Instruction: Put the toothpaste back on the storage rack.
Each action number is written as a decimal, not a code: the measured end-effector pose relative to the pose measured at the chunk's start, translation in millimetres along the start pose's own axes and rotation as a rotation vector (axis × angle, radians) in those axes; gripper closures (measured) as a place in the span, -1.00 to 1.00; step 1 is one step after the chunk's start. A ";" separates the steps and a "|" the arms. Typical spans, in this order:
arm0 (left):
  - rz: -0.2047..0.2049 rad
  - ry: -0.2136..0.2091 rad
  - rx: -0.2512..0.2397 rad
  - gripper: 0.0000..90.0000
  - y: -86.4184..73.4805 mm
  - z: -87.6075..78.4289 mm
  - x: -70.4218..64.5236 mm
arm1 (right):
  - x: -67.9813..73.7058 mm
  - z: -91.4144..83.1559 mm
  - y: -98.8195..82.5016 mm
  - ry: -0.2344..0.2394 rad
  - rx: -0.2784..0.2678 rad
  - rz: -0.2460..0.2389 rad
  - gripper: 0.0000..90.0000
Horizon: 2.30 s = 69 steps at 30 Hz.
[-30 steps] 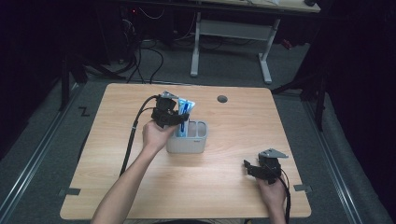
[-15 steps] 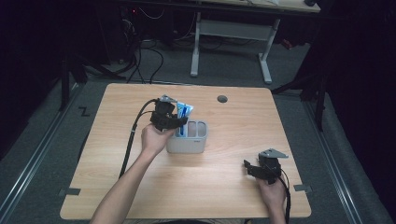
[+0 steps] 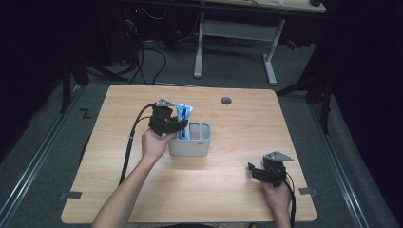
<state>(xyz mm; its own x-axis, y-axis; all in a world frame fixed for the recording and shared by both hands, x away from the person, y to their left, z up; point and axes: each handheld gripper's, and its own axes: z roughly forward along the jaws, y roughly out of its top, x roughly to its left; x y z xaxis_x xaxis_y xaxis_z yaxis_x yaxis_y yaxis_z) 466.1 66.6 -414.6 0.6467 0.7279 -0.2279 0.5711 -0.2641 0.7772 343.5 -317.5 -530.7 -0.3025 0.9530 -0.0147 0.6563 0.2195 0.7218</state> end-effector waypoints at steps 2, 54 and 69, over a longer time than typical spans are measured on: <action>-0.010 0.004 -0.005 0.30 -1.5 -0.3 1.4 | 0.0 0.0 0.0 0.000 0.000 0.000 -0.33; 0.020 0.108 -0.151 -0.11 -24.2 -73.1 30.5 | -0.1 -0.1 -0.2 -0.001 -0.001 -0.002 -0.34; 0.012 0.138 -0.175 -0.12 -34.4 -94.9 35.1 | -0.2 -0.1 -0.2 -0.001 -0.001 -0.003 -0.34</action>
<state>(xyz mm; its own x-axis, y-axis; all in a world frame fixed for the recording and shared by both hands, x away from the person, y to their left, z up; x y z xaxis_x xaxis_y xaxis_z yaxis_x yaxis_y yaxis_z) 421.2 161.3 -393.7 0.5705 0.8084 -0.1451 0.4599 -0.1680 0.8719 343.3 -317.7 -530.8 -0.3044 0.9524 -0.0177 0.6546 0.2226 0.7225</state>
